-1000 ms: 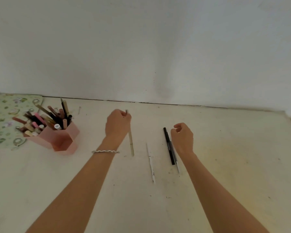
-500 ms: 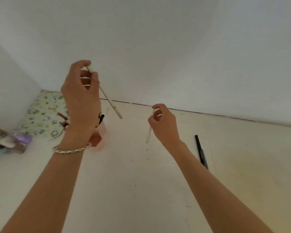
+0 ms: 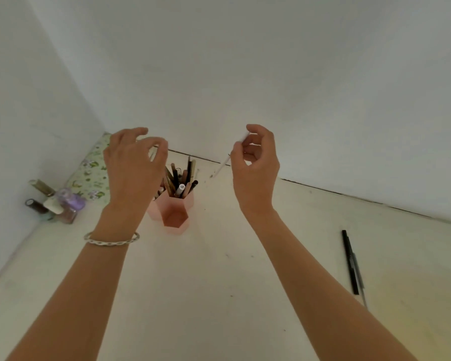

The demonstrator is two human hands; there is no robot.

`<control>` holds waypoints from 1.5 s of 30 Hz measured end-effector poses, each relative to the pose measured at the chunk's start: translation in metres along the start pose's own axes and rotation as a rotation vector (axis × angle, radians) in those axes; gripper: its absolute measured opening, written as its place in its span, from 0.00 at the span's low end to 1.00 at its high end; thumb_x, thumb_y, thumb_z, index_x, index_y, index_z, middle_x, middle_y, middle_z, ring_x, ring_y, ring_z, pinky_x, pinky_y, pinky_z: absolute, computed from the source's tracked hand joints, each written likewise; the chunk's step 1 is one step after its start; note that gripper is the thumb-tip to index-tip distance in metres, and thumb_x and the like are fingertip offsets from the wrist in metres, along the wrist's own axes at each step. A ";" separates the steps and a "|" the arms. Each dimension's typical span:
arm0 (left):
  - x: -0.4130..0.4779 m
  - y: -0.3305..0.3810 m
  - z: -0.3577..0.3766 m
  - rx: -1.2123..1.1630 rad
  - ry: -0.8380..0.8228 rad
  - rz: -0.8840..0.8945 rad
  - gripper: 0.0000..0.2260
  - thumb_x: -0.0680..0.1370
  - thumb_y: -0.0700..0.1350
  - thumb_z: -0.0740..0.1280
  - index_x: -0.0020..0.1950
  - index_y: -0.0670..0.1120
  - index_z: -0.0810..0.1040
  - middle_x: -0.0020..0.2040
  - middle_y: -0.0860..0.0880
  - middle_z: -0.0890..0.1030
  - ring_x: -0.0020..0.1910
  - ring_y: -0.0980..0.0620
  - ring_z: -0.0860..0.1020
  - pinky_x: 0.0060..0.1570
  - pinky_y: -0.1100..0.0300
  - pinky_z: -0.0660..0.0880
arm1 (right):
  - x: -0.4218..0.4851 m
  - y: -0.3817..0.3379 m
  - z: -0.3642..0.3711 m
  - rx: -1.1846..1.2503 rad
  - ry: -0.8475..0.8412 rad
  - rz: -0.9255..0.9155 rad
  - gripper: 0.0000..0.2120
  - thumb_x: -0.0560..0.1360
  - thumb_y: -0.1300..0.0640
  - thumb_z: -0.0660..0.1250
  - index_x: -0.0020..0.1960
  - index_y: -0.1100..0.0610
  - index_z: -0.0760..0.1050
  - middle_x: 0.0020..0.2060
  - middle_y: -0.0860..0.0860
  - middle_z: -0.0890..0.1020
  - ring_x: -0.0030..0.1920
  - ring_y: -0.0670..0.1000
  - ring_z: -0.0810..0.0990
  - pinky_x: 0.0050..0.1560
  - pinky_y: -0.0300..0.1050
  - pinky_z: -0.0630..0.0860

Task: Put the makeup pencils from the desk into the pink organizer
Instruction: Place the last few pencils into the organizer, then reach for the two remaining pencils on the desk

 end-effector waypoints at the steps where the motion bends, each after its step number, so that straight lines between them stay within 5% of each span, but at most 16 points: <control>1: 0.002 -0.001 -0.007 -0.027 0.041 -0.015 0.12 0.80 0.50 0.62 0.56 0.48 0.83 0.61 0.47 0.80 0.65 0.45 0.71 0.62 0.49 0.66 | -0.001 -0.004 0.007 0.019 0.001 -0.026 0.12 0.77 0.67 0.65 0.58 0.57 0.73 0.43 0.49 0.78 0.42 0.53 0.82 0.45 0.38 0.78; 7: 0.010 -0.003 -0.026 -0.246 0.112 -0.113 0.13 0.80 0.47 0.60 0.62 0.48 0.79 0.59 0.49 0.80 0.62 0.49 0.73 0.60 0.62 0.65 | -0.024 0.006 0.047 -0.088 -0.183 -0.163 0.12 0.79 0.66 0.63 0.61 0.60 0.73 0.48 0.52 0.78 0.44 0.49 0.79 0.49 0.45 0.79; 12: 0.007 0.009 -0.017 -0.376 0.095 -0.121 0.14 0.78 0.45 0.60 0.60 0.47 0.79 0.55 0.50 0.81 0.57 0.51 0.77 0.62 0.52 0.72 | -0.049 0.037 0.056 -0.362 -0.320 -0.331 0.09 0.74 0.65 0.67 0.54 0.61 0.81 0.50 0.56 0.80 0.51 0.55 0.79 0.53 0.53 0.76; 18: -0.027 0.094 0.028 -0.430 -0.013 0.057 0.13 0.77 0.40 0.61 0.59 0.47 0.78 0.53 0.51 0.81 0.55 0.51 0.77 0.57 0.56 0.73 | -0.022 0.045 -0.020 -0.357 -0.035 -0.213 0.17 0.73 0.68 0.62 0.59 0.60 0.77 0.54 0.52 0.79 0.53 0.51 0.77 0.58 0.53 0.75; 21: -0.061 0.155 0.074 -0.474 -0.225 0.191 0.12 0.77 0.38 0.63 0.59 0.46 0.78 0.52 0.51 0.81 0.53 0.52 0.77 0.56 0.59 0.74 | -0.008 0.058 -0.087 -0.395 0.105 -0.121 0.17 0.72 0.69 0.60 0.58 0.59 0.77 0.53 0.49 0.78 0.49 0.51 0.77 0.55 0.52 0.76; 25: -0.119 0.221 0.137 -0.472 -0.568 0.307 0.13 0.78 0.38 0.62 0.61 0.47 0.77 0.55 0.50 0.80 0.54 0.53 0.78 0.57 0.58 0.75 | -0.007 0.081 -0.182 -0.447 0.312 0.049 0.18 0.73 0.71 0.60 0.58 0.57 0.76 0.52 0.47 0.79 0.49 0.48 0.77 0.52 0.32 0.72; 28: -0.164 0.260 0.186 -0.419 -0.796 0.386 0.16 0.79 0.37 0.59 0.65 0.47 0.76 0.59 0.48 0.79 0.57 0.50 0.78 0.59 0.57 0.74 | -0.015 0.091 -0.245 -0.446 0.466 0.145 0.16 0.76 0.70 0.58 0.57 0.56 0.76 0.50 0.46 0.79 0.48 0.41 0.76 0.49 0.29 0.70; 32: -0.208 0.301 0.239 -0.206 -0.945 0.591 0.26 0.79 0.35 0.54 0.77 0.49 0.62 0.71 0.44 0.69 0.68 0.44 0.69 0.64 0.51 0.70 | -0.032 0.104 -0.306 -0.463 0.557 0.221 0.16 0.77 0.69 0.55 0.55 0.56 0.77 0.48 0.48 0.80 0.47 0.45 0.78 0.45 0.30 0.70; 36: -0.230 0.329 0.273 0.052 -0.913 0.872 0.34 0.78 0.34 0.56 0.81 0.51 0.47 0.80 0.48 0.52 0.75 0.44 0.58 0.65 0.49 0.68 | -0.047 0.115 -0.340 -0.483 0.605 0.270 0.17 0.76 0.69 0.55 0.52 0.53 0.77 0.47 0.49 0.81 0.48 0.50 0.80 0.47 0.39 0.75; 39: -0.234 0.333 0.292 0.152 -0.872 0.948 0.30 0.78 0.34 0.58 0.78 0.48 0.55 0.76 0.48 0.61 0.74 0.46 0.61 0.63 0.49 0.66 | -0.057 0.125 -0.357 -0.491 0.631 0.300 0.17 0.76 0.69 0.55 0.51 0.51 0.76 0.46 0.48 0.81 0.46 0.50 0.80 0.45 0.41 0.75; 42: -0.230 0.329 0.295 0.128 -0.742 0.958 0.18 0.78 0.33 0.58 0.67 0.46 0.71 0.65 0.49 0.72 0.68 0.47 0.68 0.58 0.52 0.67 | -0.065 0.134 -0.365 -0.485 0.638 0.335 0.17 0.75 0.69 0.55 0.51 0.50 0.76 0.45 0.47 0.81 0.44 0.50 0.80 0.41 0.37 0.73; 45: -0.222 0.317 0.292 0.067 -0.702 0.967 0.11 0.78 0.34 0.61 0.57 0.46 0.75 0.57 0.49 0.77 0.61 0.47 0.71 0.52 0.54 0.71 | -0.067 0.141 -0.369 -0.486 0.652 0.371 0.18 0.75 0.70 0.56 0.50 0.50 0.76 0.45 0.48 0.81 0.44 0.49 0.79 0.39 0.32 0.71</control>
Point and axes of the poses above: each hand's wrist, its own x-axis towards the middle knuckle, its own z-axis out of the palm, y = z × x, the point moved 4 cm from there along x, towards the middle knuckle
